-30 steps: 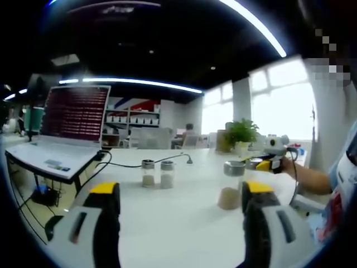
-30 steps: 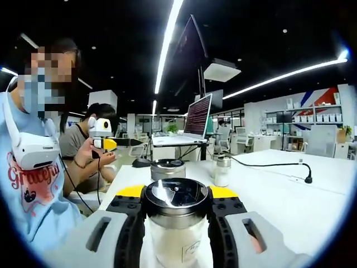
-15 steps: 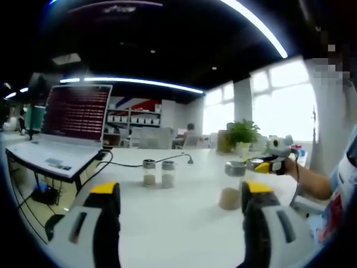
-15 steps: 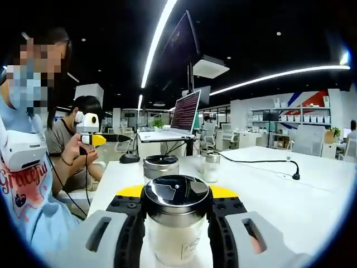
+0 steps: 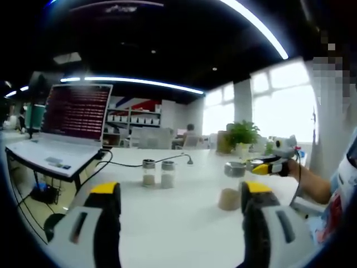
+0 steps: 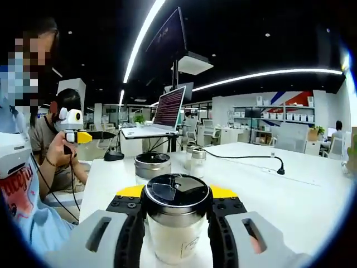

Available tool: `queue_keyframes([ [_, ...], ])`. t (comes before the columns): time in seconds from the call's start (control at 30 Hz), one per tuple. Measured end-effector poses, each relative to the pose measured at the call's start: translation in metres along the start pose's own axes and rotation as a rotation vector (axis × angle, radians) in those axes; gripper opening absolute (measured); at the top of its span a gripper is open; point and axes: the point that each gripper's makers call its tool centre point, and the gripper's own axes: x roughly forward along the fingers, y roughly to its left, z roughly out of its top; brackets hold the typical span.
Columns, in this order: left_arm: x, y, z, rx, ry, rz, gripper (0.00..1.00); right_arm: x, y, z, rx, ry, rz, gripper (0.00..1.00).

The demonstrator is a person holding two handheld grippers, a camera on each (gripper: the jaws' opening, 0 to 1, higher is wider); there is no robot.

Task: Rotate the seasoning bottle until the label or dispensing opening points toward the visible target arrow and the bottle remains upright within the marked orientation range

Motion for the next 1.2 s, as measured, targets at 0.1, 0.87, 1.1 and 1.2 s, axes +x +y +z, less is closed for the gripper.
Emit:
queue_keyframes([
  [0.1,0.0003,0.0002,-0.0003,-0.001,0.001,0.0,0.95,0.0005,-0.0003,-0.0001,-0.002,0.001,-0.022,0.42],
  [0.87,0.0014,-0.0034,-0.0039,0.003,0.011,-0.008,0.94,-0.0009,-0.0051,-0.0025,0.034,-0.015,-0.243,0.42],
  [1.1,-0.0004,-0.0035,-0.0036,-0.009,0.008,-0.016,0.94,-0.0006,-0.0066,-0.0027,0.043,-0.011,-0.313,0.42],
  [1.2,-0.0012,-0.0028,-0.0025,-0.013,0.003,-0.016,0.94,-0.0008,-0.0068,-0.0029,0.044,-0.009,-0.341,0.42],
])
